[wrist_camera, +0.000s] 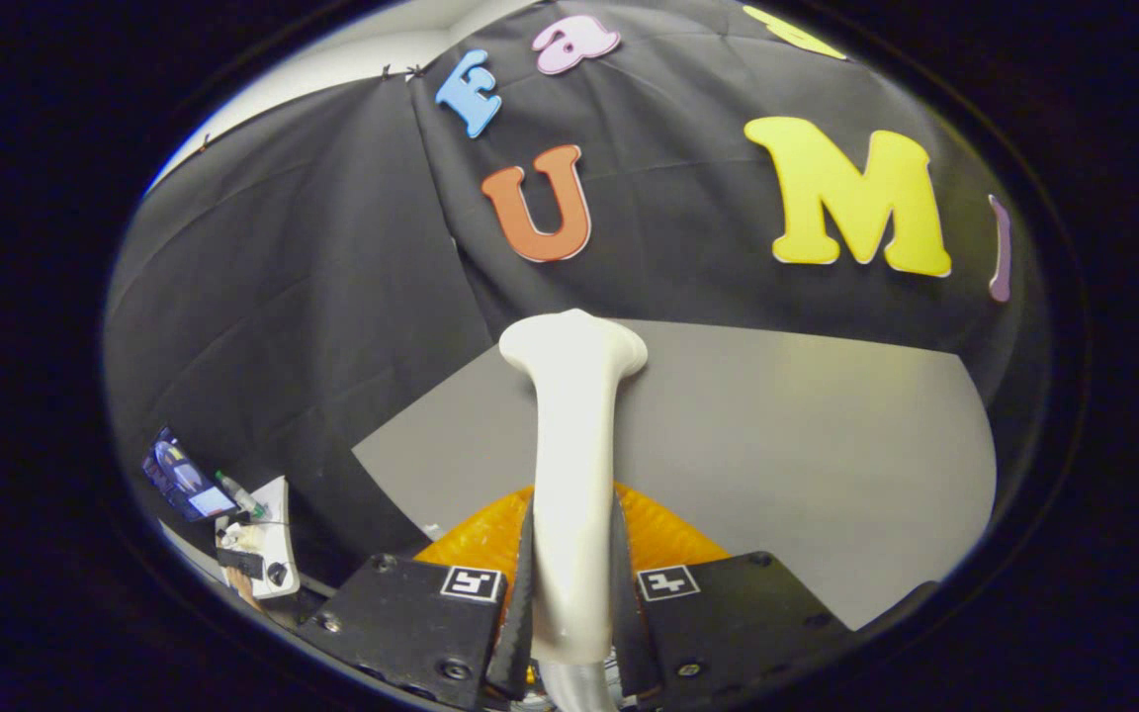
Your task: Iron the clothes twice with a garment steamer, once on the left side and once on the right side.
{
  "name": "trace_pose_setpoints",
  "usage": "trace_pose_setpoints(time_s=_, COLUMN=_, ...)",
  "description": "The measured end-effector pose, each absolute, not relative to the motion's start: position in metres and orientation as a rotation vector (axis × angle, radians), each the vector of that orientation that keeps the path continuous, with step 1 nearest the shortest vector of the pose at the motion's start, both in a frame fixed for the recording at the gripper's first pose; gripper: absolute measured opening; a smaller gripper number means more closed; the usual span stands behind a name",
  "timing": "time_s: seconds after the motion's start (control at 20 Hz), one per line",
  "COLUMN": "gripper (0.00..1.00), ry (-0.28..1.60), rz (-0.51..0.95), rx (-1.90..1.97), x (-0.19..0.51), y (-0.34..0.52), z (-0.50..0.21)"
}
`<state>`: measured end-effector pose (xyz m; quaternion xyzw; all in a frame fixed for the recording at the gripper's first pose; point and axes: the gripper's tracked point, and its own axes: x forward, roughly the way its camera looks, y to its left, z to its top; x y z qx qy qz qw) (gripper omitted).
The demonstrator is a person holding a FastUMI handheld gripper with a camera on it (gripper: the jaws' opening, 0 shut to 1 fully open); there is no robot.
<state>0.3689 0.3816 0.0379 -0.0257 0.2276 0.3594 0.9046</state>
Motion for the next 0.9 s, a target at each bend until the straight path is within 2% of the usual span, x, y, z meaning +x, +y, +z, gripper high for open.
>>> trace_pose_setpoints(time_s=0.45, gripper=0.37, ry=0.203, rz=0.52, rx=0.074, x=0.301, y=0.242, z=0.149)
trace_pose_setpoints(time_s=0.9, gripper=0.36, ry=-0.035, rz=0.192, rx=0.129, x=0.222, y=0.064, z=0.229)
